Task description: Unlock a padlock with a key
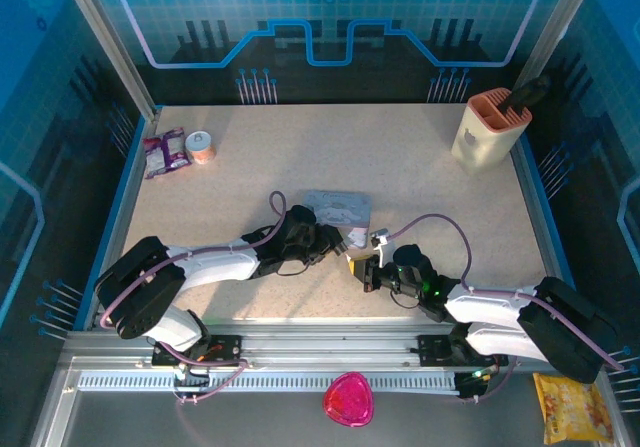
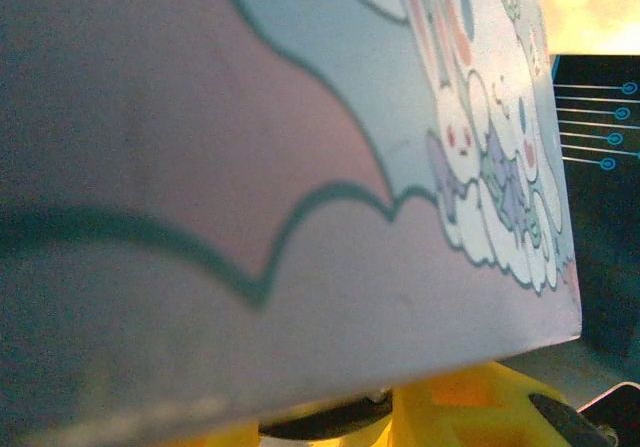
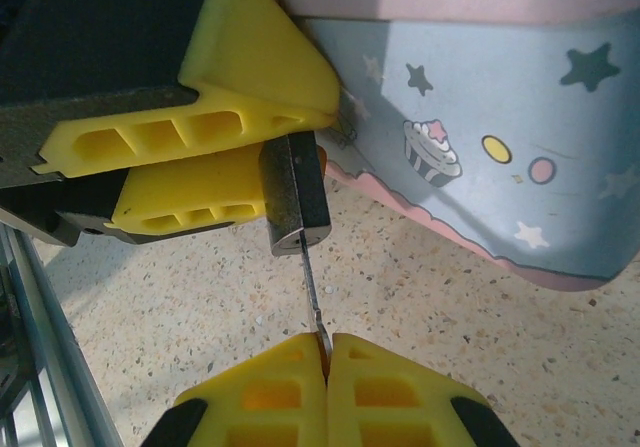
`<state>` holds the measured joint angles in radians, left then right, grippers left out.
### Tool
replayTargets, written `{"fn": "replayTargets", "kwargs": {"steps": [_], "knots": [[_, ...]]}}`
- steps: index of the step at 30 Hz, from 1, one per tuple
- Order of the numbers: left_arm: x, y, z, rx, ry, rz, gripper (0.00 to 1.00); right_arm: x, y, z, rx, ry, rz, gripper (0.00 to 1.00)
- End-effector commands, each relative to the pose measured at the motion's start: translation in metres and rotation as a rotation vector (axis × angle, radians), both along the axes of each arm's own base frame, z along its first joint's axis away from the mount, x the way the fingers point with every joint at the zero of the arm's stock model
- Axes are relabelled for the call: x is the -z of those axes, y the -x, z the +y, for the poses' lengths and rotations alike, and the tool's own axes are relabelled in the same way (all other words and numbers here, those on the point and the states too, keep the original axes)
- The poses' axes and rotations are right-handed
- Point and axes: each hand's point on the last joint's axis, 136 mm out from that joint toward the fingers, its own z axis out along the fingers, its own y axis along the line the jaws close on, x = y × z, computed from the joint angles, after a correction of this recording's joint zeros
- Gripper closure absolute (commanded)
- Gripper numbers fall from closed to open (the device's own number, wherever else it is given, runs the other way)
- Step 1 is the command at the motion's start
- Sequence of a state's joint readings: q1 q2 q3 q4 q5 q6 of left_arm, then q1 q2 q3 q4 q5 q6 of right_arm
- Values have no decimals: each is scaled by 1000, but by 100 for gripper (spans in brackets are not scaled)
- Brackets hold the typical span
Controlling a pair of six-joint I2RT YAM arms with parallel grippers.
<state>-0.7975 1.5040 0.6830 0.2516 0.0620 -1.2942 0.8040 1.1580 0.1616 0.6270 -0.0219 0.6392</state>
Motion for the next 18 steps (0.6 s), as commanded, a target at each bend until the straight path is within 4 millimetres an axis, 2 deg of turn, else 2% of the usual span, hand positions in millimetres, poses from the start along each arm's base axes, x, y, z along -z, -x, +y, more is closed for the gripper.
{"fn": "replayTargets", "kwargs": {"steps": [1, 18], "knots": [[-20, 2, -9, 19, 91, -14, 89, -10, -8, -2, 34, -43, -35, 100], [-16, 8, -17, 46, 95, 0, 91, -22, -16, 3, 21, -73, -41, 100]]}}
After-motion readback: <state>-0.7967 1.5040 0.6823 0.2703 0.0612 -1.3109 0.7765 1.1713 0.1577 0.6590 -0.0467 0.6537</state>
